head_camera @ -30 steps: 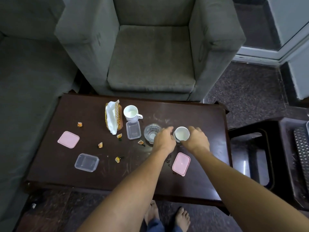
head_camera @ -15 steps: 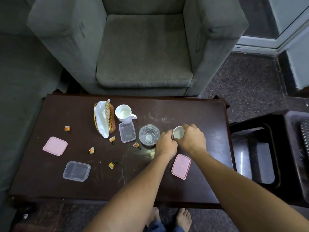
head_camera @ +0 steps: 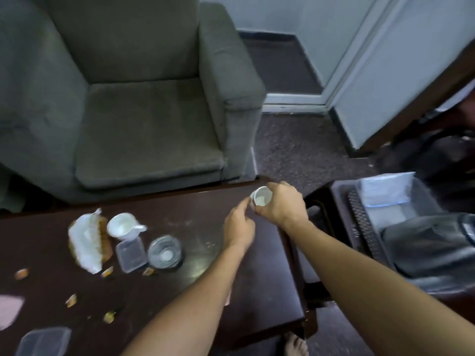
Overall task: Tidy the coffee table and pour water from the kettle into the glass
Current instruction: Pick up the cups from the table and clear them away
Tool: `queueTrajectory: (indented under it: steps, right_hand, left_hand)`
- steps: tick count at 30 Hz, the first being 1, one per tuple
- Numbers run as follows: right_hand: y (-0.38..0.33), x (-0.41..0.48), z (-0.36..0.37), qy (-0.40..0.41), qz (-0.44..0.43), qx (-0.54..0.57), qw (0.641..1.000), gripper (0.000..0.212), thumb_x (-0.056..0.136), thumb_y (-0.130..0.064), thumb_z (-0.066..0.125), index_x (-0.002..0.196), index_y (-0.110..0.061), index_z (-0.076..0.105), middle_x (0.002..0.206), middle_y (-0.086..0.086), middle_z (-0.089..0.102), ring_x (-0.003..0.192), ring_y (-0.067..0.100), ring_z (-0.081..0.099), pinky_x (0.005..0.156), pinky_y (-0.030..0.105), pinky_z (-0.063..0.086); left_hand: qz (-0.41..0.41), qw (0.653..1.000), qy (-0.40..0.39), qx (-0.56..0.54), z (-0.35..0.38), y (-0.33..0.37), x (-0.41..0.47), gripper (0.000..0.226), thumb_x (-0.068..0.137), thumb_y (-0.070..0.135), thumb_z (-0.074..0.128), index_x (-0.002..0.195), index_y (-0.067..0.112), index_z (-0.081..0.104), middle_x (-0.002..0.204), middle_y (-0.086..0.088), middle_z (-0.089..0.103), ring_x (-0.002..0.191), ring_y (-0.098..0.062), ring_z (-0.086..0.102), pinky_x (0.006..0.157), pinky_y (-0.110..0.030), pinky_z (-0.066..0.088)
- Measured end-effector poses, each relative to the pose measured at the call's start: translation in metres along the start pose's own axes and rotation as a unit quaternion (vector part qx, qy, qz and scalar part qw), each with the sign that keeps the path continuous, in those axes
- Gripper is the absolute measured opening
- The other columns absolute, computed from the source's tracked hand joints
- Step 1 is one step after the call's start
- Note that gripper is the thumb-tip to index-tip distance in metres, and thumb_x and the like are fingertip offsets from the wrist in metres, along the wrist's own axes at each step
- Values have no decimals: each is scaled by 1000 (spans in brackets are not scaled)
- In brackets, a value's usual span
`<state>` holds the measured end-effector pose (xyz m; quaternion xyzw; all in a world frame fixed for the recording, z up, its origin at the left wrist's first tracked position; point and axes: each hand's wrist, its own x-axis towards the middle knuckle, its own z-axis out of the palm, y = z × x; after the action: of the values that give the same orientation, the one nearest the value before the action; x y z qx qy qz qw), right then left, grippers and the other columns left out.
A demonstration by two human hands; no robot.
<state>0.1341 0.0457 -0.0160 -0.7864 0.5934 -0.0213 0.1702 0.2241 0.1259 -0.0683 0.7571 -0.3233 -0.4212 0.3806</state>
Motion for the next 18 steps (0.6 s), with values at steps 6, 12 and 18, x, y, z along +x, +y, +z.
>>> queueTrajectory:
  steps: [6, 12, 18]
  right_hand:
    - [91, 14, -82, -6, 16, -33, 999, 55, 74, -56, 81, 112, -17, 72, 117, 10, 69, 110, 32, 66, 91, 37, 53]
    - [201, 25, -144, -23, 57, -67, 996, 54, 72, -49, 84, 113, -16, 73, 114, 12, 73, 110, 33, 67, 86, 35, 52]
    - [296, 55, -193, -63, 100, -87, 989, 62, 69, -40, 86, 125, -16, 71, 118, 8, 74, 111, 30, 68, 92, 38, 58]
  left_hand:
    - [30, 989, -91, -110, 83, 71, -2, 64, 87, -3, 49, 131, 40, 67, 118, 7, 76, 104, -27, 72, 93, -40, 59]
    - [17, 978, -175, -109, 192, 127, -12, 83, 61, 15, 38, 136, 44, 62, 113, 9, 72, 112, -33, 69, 100, -50, 56]
    - [8, 969, -221, -108, 288, 172, 2, 67, 86, 3, 35, 136, 37, 62, 114, 6, 65, 78, -16, 65, 67, -32, 51]
